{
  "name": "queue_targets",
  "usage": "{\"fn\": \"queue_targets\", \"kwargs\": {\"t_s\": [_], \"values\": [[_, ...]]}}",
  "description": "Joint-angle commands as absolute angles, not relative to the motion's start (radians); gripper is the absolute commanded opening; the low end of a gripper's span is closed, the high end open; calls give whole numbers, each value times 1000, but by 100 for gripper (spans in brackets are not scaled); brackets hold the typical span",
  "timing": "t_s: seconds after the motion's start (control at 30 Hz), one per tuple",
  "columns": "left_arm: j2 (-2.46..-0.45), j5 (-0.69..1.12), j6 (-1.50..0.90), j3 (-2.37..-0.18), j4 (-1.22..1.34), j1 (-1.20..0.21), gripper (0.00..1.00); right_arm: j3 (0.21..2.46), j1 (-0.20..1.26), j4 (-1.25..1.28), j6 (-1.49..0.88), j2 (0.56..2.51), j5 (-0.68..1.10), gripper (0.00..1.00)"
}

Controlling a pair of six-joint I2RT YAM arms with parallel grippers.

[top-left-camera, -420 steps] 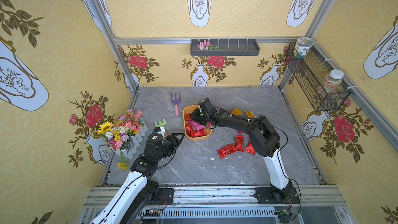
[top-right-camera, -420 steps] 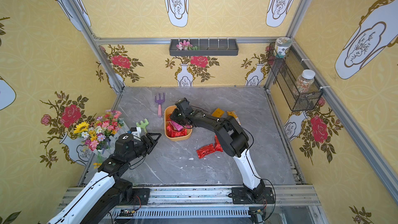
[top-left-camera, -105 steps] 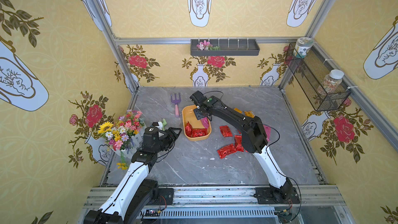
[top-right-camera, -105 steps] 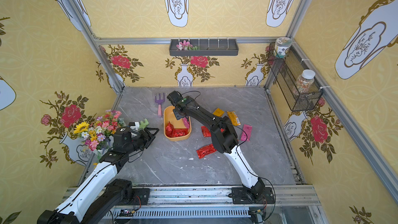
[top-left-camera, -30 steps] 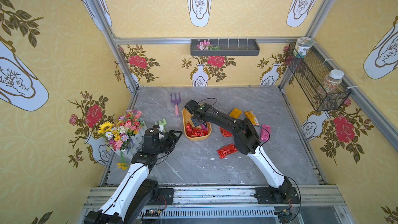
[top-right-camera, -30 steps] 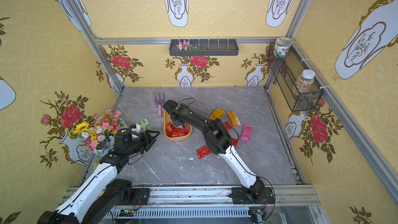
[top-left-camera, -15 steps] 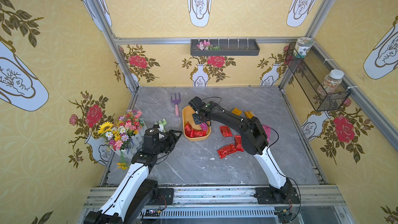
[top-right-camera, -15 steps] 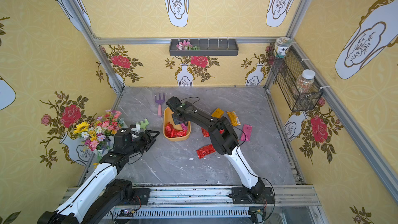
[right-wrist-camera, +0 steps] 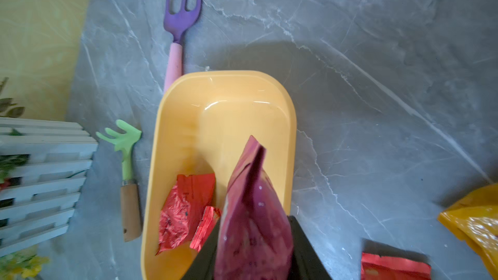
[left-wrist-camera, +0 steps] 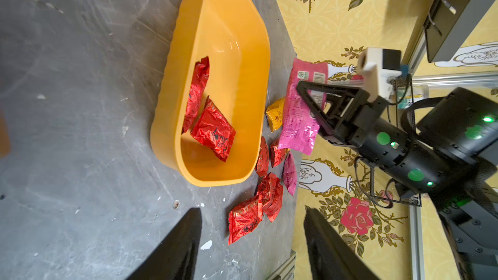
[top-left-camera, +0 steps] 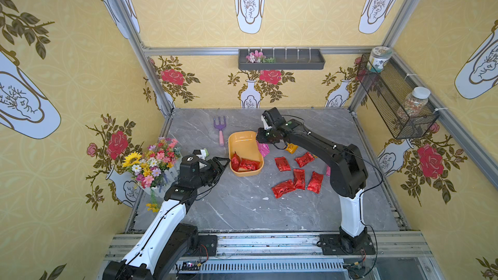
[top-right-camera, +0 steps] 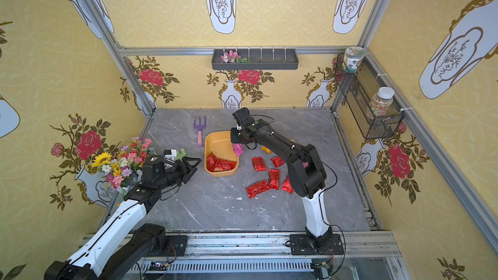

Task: Take the tea bags out of the storage box
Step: Place the tea bag at the center of the board.

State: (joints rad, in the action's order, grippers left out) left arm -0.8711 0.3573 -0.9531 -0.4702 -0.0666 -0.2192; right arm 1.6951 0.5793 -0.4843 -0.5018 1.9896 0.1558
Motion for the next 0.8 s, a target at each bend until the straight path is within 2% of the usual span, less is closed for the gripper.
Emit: {"fn": "queue_targets", "kwargs": {"t_s": [0.0, 0.27, 0.77], "values": [[-908, 335, -962, -486, -15, -258, 66, 1644, 533, -391, -544, 1939, 219, 37], [-977, 293, -986, -519, 32, -363, 65, 1615, 435, -372, -537, 2007, 247, 38], [-893, 285, -1006, -477, 6, -372, 65, 1694, 387, -378, -514, 2242, 259, 41]]}}
